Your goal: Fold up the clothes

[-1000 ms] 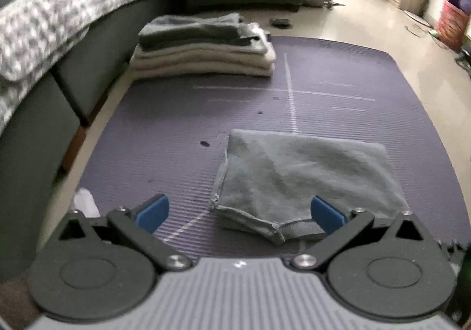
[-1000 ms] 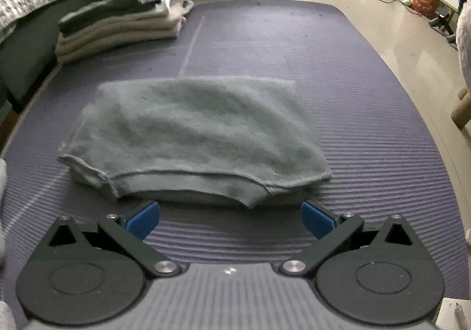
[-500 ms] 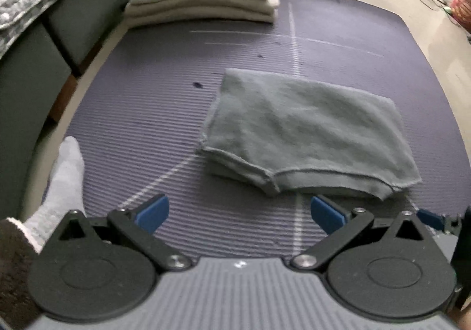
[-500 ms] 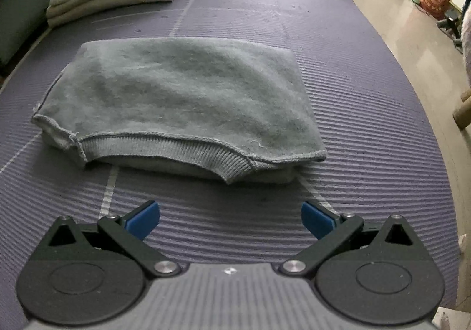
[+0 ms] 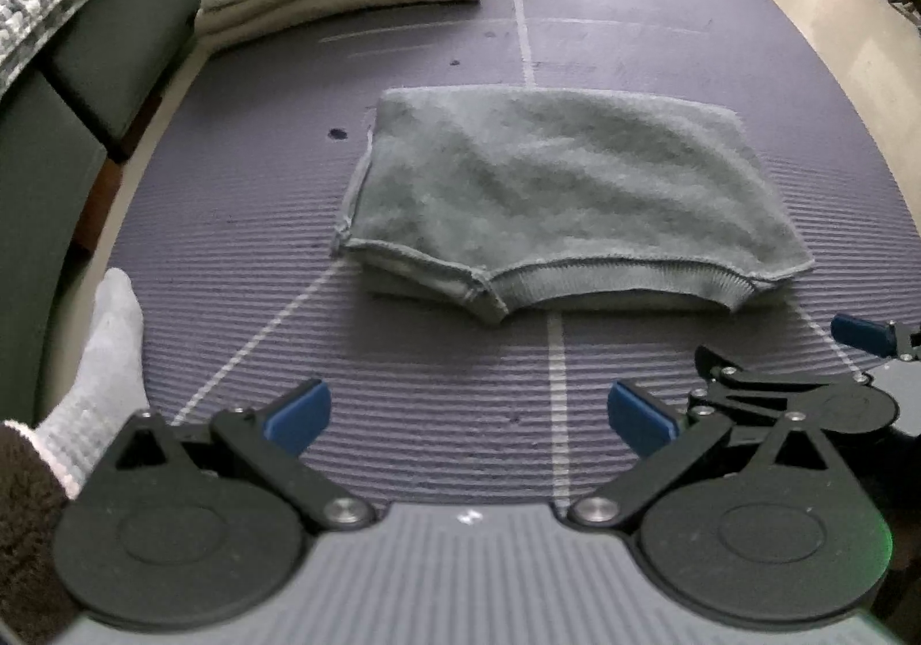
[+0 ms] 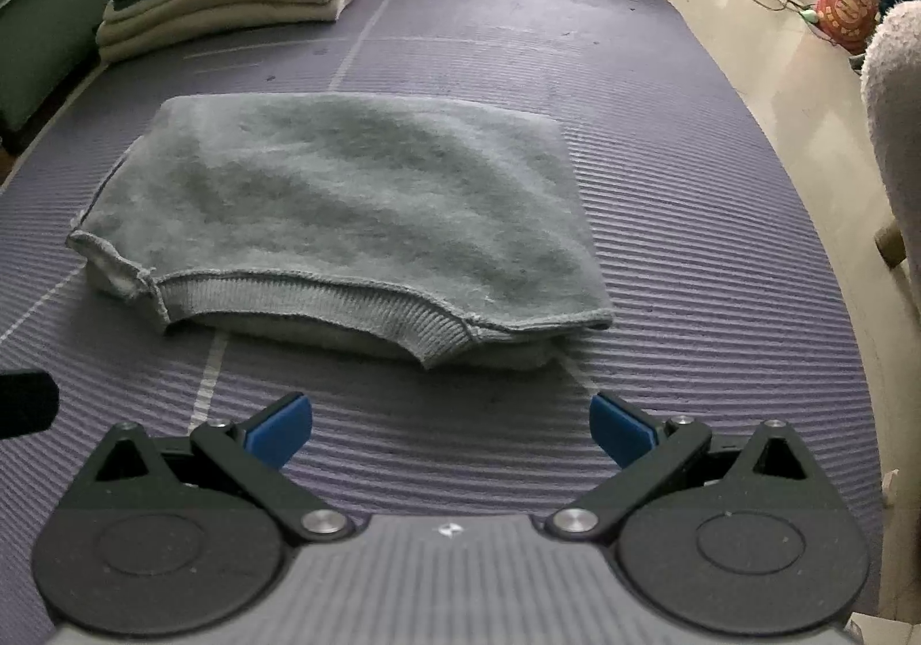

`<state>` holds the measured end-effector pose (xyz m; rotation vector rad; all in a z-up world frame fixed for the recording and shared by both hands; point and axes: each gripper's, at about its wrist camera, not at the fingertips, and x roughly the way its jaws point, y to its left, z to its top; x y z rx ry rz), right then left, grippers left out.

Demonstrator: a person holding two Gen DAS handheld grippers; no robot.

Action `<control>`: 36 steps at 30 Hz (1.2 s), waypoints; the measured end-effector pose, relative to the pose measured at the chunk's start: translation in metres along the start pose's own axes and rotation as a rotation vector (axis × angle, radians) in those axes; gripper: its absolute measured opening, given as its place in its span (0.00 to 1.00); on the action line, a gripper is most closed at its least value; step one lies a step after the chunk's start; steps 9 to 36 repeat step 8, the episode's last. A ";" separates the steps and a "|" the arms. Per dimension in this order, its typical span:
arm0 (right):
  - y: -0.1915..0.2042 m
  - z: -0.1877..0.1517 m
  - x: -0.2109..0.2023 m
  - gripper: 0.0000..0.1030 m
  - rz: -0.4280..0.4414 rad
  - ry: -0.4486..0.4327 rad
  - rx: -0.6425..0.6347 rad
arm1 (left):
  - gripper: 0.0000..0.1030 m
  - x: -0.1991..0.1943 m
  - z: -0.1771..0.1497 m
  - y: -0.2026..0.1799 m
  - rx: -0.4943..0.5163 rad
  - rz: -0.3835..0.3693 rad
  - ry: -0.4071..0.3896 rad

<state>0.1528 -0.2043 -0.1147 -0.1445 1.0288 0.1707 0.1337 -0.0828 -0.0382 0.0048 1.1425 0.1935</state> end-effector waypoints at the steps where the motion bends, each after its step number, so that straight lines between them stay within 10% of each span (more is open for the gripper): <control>1: 0.000 0.000 0.001 0.99 0.001 0.003 -0.003 | 1.00 0.001 0.000 0.000 -0.001 0.002 0.004; 36: 0.000 -0.001 0.002 0.99 0.001 0.014 -0.002 | 1.00 0.003 -0.001 -0.002 0.005 0.000 0.014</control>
